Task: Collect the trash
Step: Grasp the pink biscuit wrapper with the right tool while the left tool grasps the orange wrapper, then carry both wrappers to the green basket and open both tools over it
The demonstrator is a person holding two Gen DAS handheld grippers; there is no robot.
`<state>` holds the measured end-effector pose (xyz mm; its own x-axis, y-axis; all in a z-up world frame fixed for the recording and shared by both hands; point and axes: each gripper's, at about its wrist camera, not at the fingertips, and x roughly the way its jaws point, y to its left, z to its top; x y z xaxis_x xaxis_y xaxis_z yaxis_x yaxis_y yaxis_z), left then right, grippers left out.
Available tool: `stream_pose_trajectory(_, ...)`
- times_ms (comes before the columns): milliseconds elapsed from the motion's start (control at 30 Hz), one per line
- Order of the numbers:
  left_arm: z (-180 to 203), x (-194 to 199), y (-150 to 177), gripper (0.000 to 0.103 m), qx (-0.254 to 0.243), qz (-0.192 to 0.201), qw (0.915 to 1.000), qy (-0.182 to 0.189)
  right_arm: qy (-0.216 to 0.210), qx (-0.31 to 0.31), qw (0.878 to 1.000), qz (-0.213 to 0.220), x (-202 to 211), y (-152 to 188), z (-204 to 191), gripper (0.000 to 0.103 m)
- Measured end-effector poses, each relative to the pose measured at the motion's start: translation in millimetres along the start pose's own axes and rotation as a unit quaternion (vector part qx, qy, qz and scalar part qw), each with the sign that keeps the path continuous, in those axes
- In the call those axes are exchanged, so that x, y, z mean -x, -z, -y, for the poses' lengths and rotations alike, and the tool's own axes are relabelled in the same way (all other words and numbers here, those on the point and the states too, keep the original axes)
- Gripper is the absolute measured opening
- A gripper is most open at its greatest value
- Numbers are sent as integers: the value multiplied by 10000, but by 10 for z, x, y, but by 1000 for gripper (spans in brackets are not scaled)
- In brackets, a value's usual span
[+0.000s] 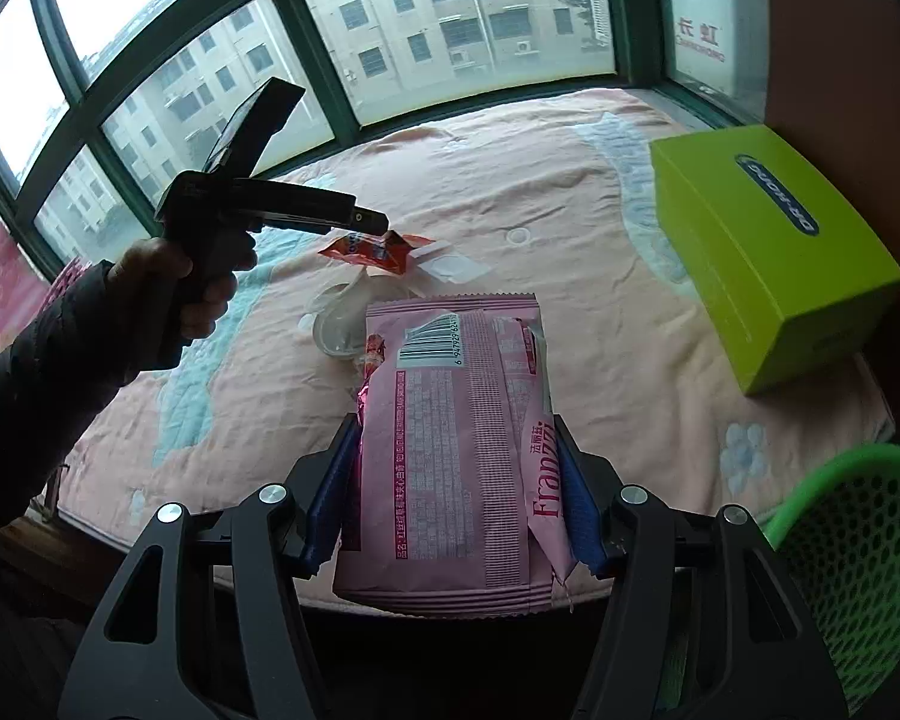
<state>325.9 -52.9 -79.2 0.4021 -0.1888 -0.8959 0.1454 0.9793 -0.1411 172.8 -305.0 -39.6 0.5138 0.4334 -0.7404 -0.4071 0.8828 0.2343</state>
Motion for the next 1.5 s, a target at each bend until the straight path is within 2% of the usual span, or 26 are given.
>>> stream_pose_trajectory(100,30,-89,-29,82,-65,-128,9998,98,37,-100,9999,13,21,42,45,60)
stream_pose_trajectory(167,33,-140,-42,74,-81,-197,9997,104,67,-180,9998,41,49,72,83,60)
stream_pose_trajectory(233,9,-191,-56,71,12,-270,9994,224,79,-252,9996,66,74,99,113,60)
stream_pose_trajectory(400,-31,-235,-34,52,163,-304,9984,446,142,-426,9989,143,153,173,196,60)
stream_pose_trajectory(467,-28,-219,-18,39,173,-287,9981,521,146,-504,9985,171,158,184,232,60)
stream_pose_trajectory(533,-27,-182,0,36,190,-224,9982,524,193,-585,9979,214,188,218,258,60)
stream_pose_trajectory(700,-12,-7,45,33,195,13,9983,548,275,-761,9961,347,300,304,329,60)
stream_pose_trajectory(867,80,327,145,33,91,362,9977,558,442,-884,9939,499,441,388,393,60)
stream_pose_trajectory(1033,240,666,269,32,-43,630,9951,763,661,-1003,9910,584,580,514,475,60)
stream_pose_trajectory(1100,331,785,318,32,-128,729,9936,853,887,-994,9891,629,650,568,500,60)
stream_pose_trajectory(1400,1094,1079,569,32,-760,840,9830,1444,1293,-1280,9804,762,887,827,704,60)
stream_pose_trajectory(1500,1415,1092,661,32,-1045,817,9796,1511,1443,-1409,9762,794,975,938,787,60)
